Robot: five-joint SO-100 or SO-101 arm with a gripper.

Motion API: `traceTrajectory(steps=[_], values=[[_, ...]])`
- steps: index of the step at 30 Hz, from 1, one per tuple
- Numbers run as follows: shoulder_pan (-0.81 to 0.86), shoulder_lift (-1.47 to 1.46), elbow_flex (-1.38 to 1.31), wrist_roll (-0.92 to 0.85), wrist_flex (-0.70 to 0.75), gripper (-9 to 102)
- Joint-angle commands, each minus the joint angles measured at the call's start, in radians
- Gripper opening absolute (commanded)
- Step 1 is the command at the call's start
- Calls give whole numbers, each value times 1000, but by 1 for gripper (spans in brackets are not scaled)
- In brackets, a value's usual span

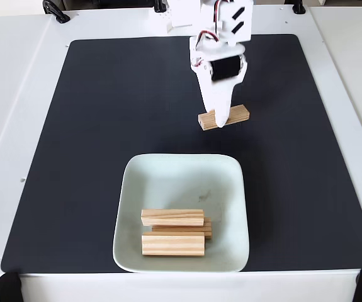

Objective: Pick up the wooden block and place them on the plate.

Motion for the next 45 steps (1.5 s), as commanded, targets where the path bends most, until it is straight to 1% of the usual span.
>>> traceTrajectory(steps=[1, 9, 12, 14, 17, 23, 27, 31, 37, 45], values=[[-25, 241, 112, 2, -21, 0], [-18, 701, 574, 3, -273, 0], [-6, 801, 641, 9, -304, 0], [11, 799, 624, 60, -305, 0], [46, 707, 514, 118, -298, 0], [137, 331, 135, 206, -296, 0], [201, 78, -110, 219, -295, 0], [236, -110, -273, 218, -295, 0], [241, -296, -466, 218, -295, 0], [227, -391, -614, 215, -295, 0]])
